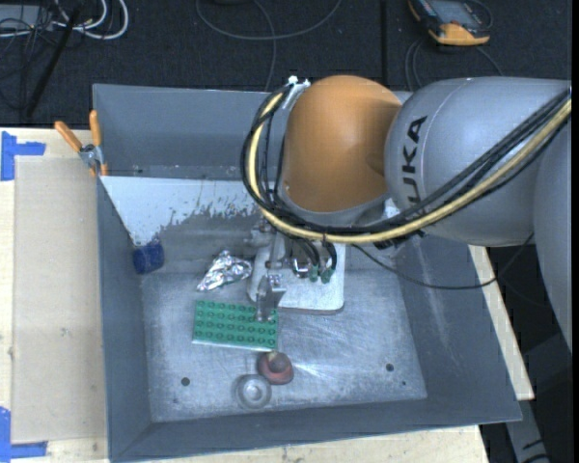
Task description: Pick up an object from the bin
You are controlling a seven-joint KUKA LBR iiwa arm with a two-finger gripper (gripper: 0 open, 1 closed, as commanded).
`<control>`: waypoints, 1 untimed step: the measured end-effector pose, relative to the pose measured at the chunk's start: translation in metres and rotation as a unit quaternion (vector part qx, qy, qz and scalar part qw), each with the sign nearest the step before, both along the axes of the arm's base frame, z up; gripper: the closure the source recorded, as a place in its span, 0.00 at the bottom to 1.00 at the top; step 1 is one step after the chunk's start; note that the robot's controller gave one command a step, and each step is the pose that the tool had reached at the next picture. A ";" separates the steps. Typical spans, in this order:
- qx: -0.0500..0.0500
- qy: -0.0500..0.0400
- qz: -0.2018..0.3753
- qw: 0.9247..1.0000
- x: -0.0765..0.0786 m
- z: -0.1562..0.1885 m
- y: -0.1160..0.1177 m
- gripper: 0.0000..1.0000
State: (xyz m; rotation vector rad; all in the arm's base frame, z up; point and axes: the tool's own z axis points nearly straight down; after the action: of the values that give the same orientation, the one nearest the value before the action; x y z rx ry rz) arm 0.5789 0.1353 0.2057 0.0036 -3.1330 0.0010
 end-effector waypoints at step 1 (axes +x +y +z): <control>0.000 0.000 0.033 0.999 0.001 -0.110 -0.022 0.00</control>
Offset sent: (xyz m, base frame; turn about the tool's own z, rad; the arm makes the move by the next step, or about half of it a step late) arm 0.0031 -0.0211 -0.1044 -0.0668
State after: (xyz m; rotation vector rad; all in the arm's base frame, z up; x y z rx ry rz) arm 0.5799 0.1135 0.0956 0.1082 -3.1311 0.0023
